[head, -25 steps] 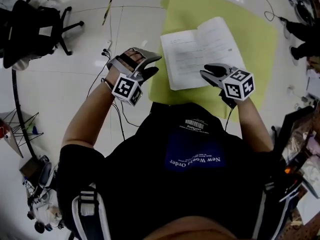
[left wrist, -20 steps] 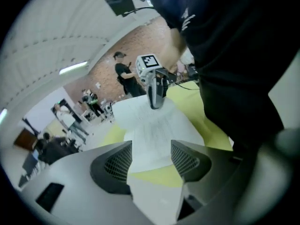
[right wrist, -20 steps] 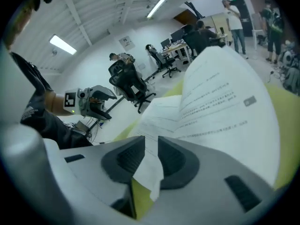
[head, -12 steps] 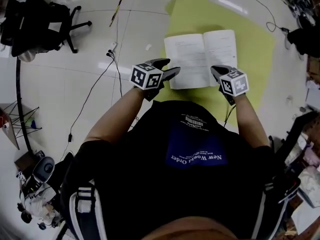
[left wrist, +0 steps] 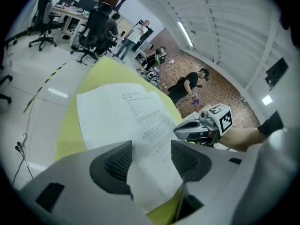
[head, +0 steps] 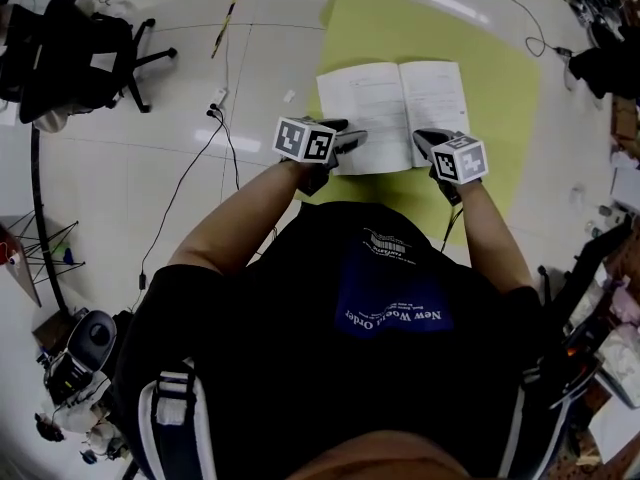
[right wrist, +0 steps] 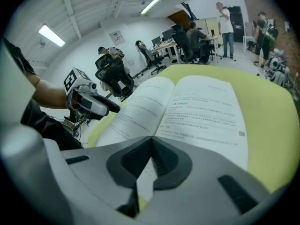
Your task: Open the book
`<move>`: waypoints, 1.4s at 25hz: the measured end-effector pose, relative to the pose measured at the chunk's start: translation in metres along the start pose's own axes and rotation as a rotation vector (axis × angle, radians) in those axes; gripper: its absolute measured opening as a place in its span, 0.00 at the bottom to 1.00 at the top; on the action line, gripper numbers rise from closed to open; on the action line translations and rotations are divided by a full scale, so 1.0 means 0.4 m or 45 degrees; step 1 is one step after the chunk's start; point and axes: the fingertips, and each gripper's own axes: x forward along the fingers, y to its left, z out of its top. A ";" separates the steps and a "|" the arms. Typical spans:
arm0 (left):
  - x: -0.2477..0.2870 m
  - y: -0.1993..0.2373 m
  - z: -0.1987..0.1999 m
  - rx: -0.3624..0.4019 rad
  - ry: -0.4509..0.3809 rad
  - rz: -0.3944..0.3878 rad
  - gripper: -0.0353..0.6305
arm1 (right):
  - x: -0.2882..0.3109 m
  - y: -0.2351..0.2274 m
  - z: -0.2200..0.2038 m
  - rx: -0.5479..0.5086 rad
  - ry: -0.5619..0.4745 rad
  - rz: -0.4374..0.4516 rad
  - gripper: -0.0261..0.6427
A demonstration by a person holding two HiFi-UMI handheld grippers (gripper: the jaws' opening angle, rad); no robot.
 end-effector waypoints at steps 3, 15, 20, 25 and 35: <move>0.022 -0.016 0.016 0.010 0.029 -0.011 0.43 | -0.016 -0.003 -0.006 0.022 -0.022 0.010 0.03; 0.232 -0.296 0.141 -0.033 0.043 -0.478 0.43 | -0.102 -0.060 -0.086 0.360 -0.214 0.025 0.02; 0.338 -0.407 0.166 0.106 0.084 -0.552 0.43 | -0.273 -0.169 -0.160 0.617 -0.406 -0.077 0.02; 0.393 -0.565 0.145 0.395 0.147 -0.684 0.43 | -0.504 -0.260 -0.202 0.694 -0.620 -0.223 0.02; 0.297 -0.477 0.080 0.411 0.183 -0.590 0.43 | -0.556 -0.131 -0.009 0.357 -0.720 -0.131 0.02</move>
